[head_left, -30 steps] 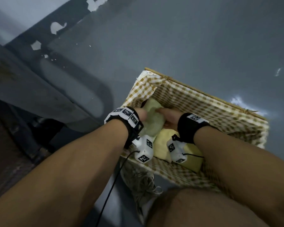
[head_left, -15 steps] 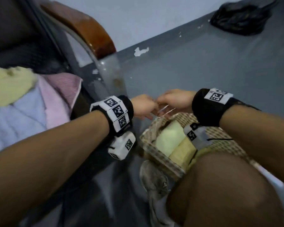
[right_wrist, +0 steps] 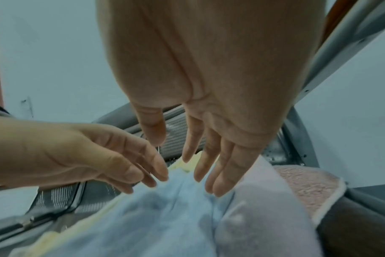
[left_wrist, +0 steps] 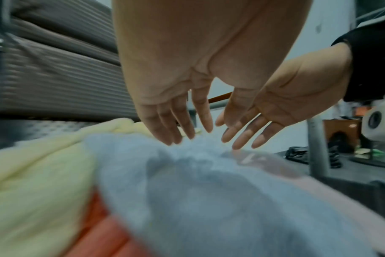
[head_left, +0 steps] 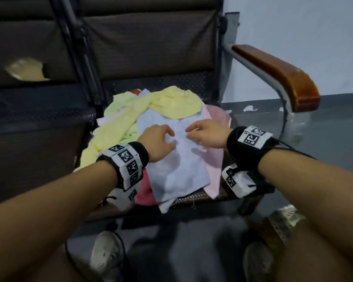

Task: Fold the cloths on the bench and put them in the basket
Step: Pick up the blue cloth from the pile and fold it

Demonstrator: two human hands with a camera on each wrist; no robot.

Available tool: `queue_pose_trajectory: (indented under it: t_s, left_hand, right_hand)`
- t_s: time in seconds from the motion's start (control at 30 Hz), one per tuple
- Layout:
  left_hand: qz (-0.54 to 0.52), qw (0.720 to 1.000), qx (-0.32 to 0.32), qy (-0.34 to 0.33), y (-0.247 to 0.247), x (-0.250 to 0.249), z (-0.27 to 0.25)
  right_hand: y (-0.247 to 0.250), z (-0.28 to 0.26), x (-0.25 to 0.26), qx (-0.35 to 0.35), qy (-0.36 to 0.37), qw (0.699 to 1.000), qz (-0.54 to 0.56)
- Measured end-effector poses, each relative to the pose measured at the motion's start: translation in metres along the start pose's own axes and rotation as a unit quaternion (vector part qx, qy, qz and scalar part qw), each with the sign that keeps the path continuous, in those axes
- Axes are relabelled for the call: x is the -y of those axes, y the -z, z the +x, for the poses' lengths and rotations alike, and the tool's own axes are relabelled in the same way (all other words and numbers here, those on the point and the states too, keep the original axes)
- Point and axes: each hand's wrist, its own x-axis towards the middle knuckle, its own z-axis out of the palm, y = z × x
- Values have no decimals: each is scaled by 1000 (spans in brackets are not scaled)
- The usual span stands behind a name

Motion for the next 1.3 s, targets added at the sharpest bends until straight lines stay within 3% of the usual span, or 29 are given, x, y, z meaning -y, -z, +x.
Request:
queue_pose_trajectory:
  t_s: [0.13,0.23,0.33,0.4,0.5,0.57,0.67,0.7,0.8,0.93,1.0,1.07,1.13,1.27,1.3]
  left_hand:
    - [60,993,-35,94,-7,53,4]
    - [7,988,-19,154,-7,73,10]
    - [-15,991,-54,121,-5,76,18]
    - [-64,986,-108,112,-2,72,21]
    - [-164,972,-122,112,3,62,23]
    - [-303,938,-122,111,11,52,21]
    - [-541,831,-61,112,25,37,15]
    - [-562,819,-50,106,27,35,13]
    - [-510,852,-86,81,32,30,6]
    - [-490,867,-88,18,45,22,-12]
    - [-508,860,-50,10,48,14,-23]
    - [-552,834,-4,21,51,8,-33]
    - [-615,787,12,37,57,3,-37]
    - [-718,694,27,33,69,5,-29]
    - [-721,692,12,32,70,7,-26]
  right_hand:
    - [-29,28,-1,-21,-11,997,-76]
    - [-43,39,-2,-79,-46,989,-115]
    - [-48,42,7,-86,-66,989,-99]
    - [-51,42,16,-89,-26,994,-58]
    - [-49,33,37,-113,56,989,82]
    - [-46,19,52,-86,87,977,174]
    - [-52,-2,66,3,110,976,190]
    - [-56,-8,69,29,108,976,185]
    - [-60,-17,74,47,64,973,219]
    - [-43,-5,74,-86,24,973,214]
    - [-41,3,67,-94,-4,972,213]
    - [-43,9,55,-79,16,970,231]
    - [-45,9,45,-76,95,965,233]
    - [-38,11,33,-92,212,966,112]
    - [-35,14,31,-114,223,964,88]
